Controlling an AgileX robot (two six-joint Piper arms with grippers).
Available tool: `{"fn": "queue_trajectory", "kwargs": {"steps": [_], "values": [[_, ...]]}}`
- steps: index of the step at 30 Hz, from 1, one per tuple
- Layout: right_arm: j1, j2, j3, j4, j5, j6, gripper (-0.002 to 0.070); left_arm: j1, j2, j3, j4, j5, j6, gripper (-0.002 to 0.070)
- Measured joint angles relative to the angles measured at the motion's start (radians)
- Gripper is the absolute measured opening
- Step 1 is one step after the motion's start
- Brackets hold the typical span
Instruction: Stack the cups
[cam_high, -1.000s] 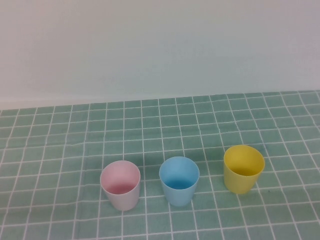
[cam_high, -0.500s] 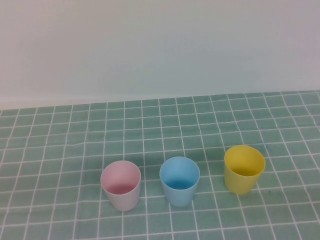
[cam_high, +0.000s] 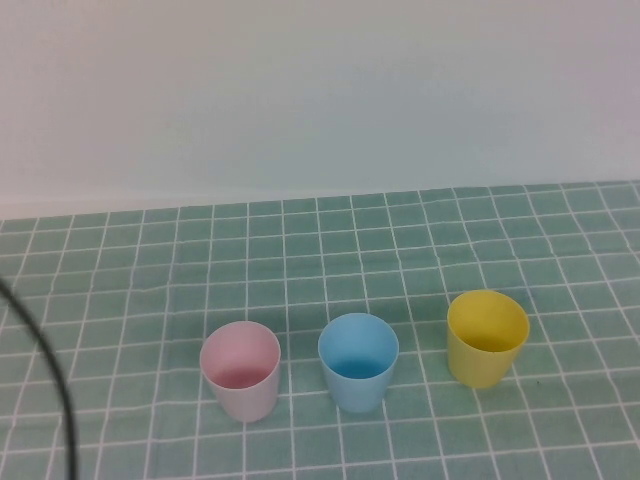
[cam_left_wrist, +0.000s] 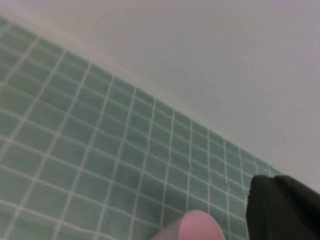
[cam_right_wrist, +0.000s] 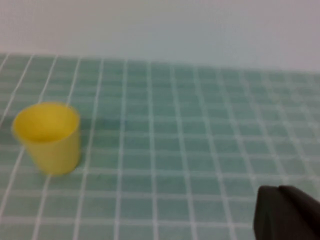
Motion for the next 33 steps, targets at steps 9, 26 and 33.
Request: {"fn": "queue_trajectory", "kwargs": {"steps": [9,26,33], "values": [[0.008,0.047,-0.052,0.207,0.059,-0.126,-0.0001,-0.154,0.392,-0.114,-0.564,0.149,0.667,0.003],[0.09,0.098,-0.053,0.27,0.196,-0.136,-0.0001,-0.269,0.897,-0.428,-0.018,0.246,0.464,0.0348],[0.09,0.109,-0.053,0.27,0.199,-0.136,-0.0001,-0.269,1.015,-0.453,-0.02,0.25,0.462,0.0356]]}}
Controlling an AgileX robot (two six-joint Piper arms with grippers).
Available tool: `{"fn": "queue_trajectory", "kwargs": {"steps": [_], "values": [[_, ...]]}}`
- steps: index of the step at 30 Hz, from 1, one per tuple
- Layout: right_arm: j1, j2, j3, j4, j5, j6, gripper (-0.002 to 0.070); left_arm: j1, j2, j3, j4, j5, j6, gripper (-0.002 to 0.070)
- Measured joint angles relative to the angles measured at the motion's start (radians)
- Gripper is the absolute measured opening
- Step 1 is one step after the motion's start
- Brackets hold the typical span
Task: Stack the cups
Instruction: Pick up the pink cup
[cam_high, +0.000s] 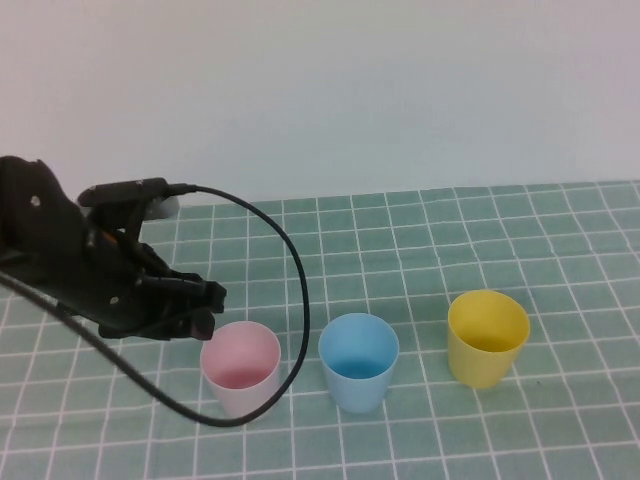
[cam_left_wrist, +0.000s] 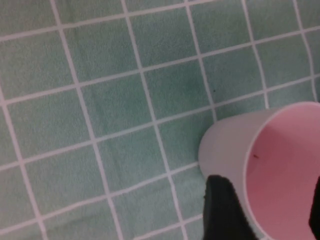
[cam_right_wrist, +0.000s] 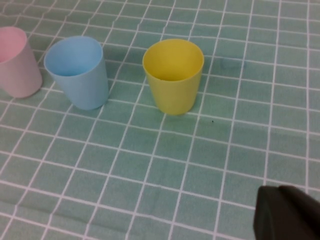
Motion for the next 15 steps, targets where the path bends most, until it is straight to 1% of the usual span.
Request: {"fn": "queue_trajectory", "kwargs": {"steps": [11,13,15], "values": [[0.0,0.009,0.0,0.0,0.0,-0.023,-0.0001,0.0,0.155,-0.056,0.008,0.006,0.0,0.0355],[0.0,0.009,0.0,0.0,0.0,-0.025,-0.0001,0.0,0.177,-0.062,0.008,0.014,0.0,0.034],[0.0,0.009,0.0,0.0,0.0,-0.027,-0.0001,0.0,0.19,-0.063,0.008,0.017,0.0,0.0304]]}}
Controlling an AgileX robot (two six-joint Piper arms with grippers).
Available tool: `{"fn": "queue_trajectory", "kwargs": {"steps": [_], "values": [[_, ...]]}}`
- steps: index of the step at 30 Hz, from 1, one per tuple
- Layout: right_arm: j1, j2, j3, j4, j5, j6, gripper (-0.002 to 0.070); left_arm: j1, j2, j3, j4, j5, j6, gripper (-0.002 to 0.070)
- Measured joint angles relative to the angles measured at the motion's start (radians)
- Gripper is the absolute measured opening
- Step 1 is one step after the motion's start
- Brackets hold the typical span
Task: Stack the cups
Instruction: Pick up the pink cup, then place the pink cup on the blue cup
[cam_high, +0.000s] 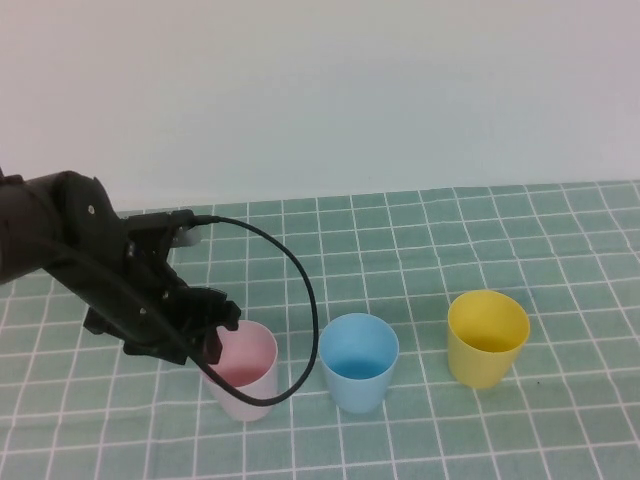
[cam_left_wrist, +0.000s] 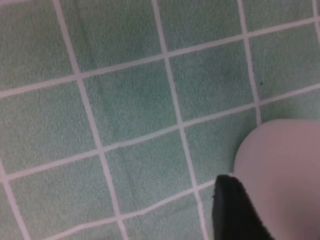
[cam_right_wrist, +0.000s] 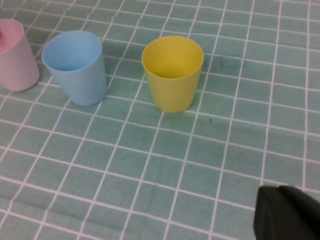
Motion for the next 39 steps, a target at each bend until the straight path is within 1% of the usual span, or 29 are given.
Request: {"fn": "queue_trajectory", "kwargs": {"steps": [2,5,8,14,17,20,22,24,26,29,32,39], "values": [[0.0,0.0,0.0,0.0,0.0,0.0,-0.0001,0.0,0.007,0.0,0.0,0.0,0.0,0.0232],[0.0,0.0,0.0,0.0,-0.014,-0.002,-0.0001,0.0,0.007,-0.014,0.0,0.009,0.0,0.0082],[0.0,0.001,0.0,0.0,-0.027,-0.004,-0.0001,0.0,0.008,-0.059,-0.002,0.055,0.002,0.0024],[0.0,0.002,0.0,-0.033,-0.036,-0.046,-0.0001,0.0,0.009,-0.299,0.0,0.247,0.052,0.0014],[0.0,0.002,0.0,-0.061,-0.036,-0.057,-0.0001,-0.002,0.009,-0.43,-0.054,0.356,0.08,0.0014],[0.0,0.002,0.0,-0.069,-0.036,-0.062,-0.0001,-0.04,0.009,-0.518,-0.097,0.423,0.091,0.0013],[0.0,0.002,0.0,-0.069,-0.042,-0.063,-0.0001,-0.095,0.009,-0.538,-0.097,0.425,0.091,0.0013],[0.0,0.002,0.0,-0.07,-0.052,-0.063,-0.0001,-0.177,0.009,-0.538,-0.067,0.405,0.091,0.0013],[0.0,0.002,0.0,-0.07,-0.058,-0.063,-0.0001,-0.266,0.012,-0.538,0.017,0.372,0.083,0.0013],[0.0,0.003,0.0,-0.07,-0.059,-0.047,-0.0001,-0.352,0.019,-0.538,0.161,0.322,0.007,0.0013],[0.0,0.003,0.0,-0.07,-0.059,-0.04,-0.0001,-0.385,0.032,-0.538,0.226,0.291,-0.025,0.0013],[0.0,0.005,0.0,-0.07,-0.06,-0.037,-0.0001,-0.392,0.078,-0.538,0.226,0.3,-0.051,0.0013]]}}
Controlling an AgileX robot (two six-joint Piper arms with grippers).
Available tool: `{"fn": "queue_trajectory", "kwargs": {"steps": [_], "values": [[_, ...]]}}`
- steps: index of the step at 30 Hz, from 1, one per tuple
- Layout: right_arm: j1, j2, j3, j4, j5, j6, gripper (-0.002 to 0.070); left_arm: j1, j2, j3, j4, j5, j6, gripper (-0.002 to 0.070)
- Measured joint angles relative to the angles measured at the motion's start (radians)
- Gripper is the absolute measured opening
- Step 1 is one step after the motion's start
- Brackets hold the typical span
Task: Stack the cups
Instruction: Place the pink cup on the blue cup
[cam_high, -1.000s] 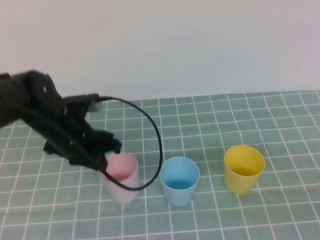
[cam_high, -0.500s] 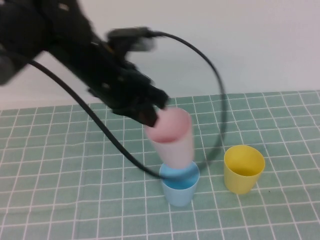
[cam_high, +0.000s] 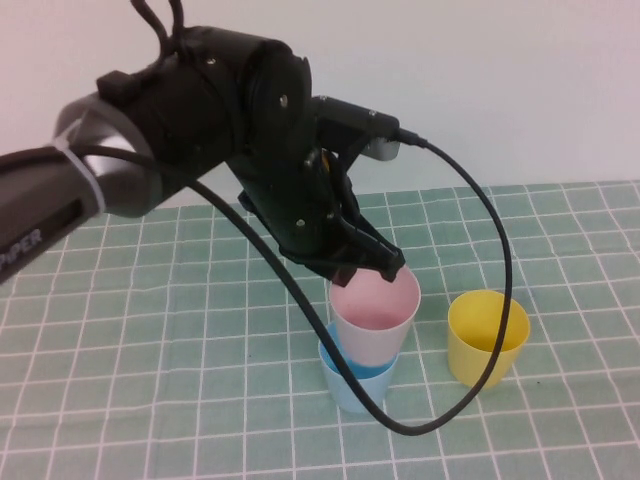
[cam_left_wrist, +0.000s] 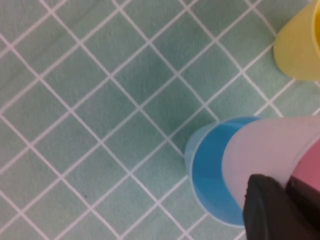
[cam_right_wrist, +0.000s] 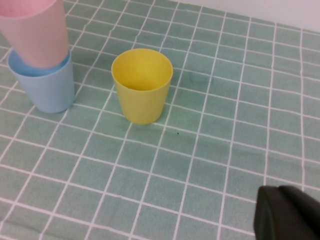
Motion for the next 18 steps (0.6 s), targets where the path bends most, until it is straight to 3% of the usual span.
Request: {"fn": "queue_trajectory", "kwargs": {"steps": [18], "values": [[0.0,0.0,0.0,-0.002,-0.005,0.0,-0.0001,0.0,0.057,0.0,0.033,0.026,-0.032,0.0023]]}}
